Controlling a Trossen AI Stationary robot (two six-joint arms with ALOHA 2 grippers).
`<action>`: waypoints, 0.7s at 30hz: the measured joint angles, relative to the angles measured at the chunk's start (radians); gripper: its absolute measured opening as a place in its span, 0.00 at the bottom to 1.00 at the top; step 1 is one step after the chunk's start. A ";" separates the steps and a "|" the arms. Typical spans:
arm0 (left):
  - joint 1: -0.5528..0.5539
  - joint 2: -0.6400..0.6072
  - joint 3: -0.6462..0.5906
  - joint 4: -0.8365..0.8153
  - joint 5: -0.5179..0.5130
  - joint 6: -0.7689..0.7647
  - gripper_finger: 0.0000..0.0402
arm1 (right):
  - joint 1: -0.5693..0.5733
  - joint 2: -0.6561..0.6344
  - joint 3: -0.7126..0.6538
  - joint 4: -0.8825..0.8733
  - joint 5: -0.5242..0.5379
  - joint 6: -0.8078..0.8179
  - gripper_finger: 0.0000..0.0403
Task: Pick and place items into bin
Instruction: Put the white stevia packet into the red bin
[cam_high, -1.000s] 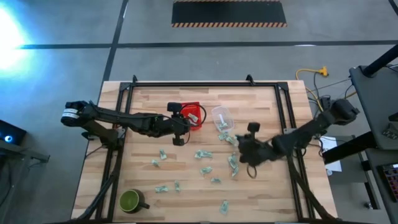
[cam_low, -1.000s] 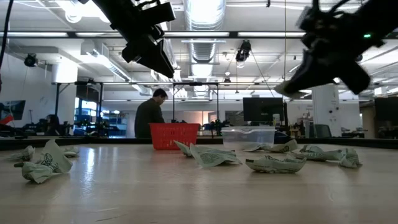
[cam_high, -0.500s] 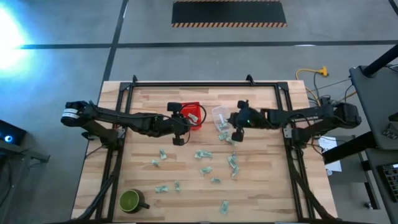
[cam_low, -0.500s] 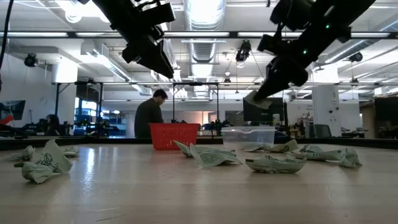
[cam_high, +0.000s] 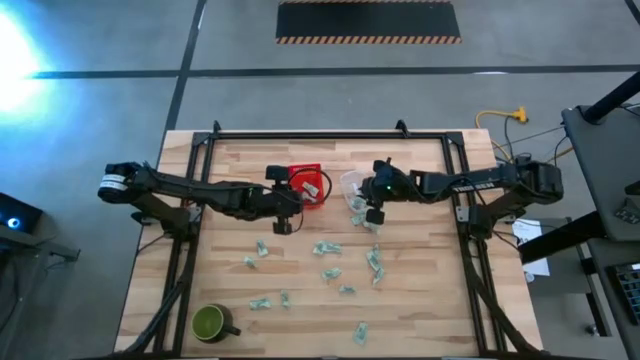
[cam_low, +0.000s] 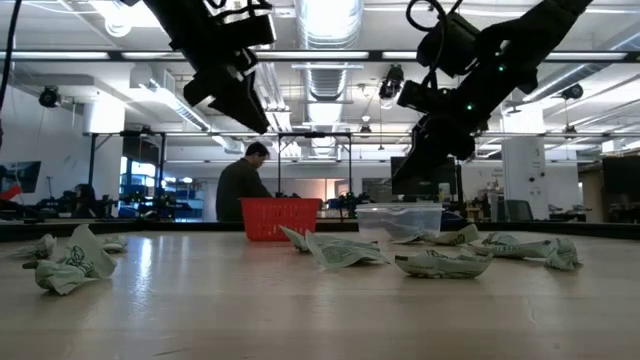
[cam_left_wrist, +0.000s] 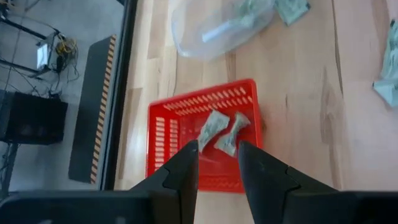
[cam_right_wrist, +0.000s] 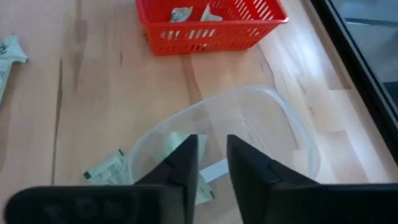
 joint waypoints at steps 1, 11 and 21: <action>-0.001 0.000 0.000 -0.032 0.002 -0.016 0.24 | -0.002 -0.002 0.000 0.000 0.000 0.000 0.24; -0.053 -0.022 0.025 -0.438 0.245 -0.232 0.24 | -0.005 -0.062 0.000 -0.010 -0.011 -0.062 0.37; -0.131 -0.034 -0.023 -0.521 0.401 -0.441 0.24 | 0.000 -0.113 0.000 -0.013 -0.200 -0.062 0.33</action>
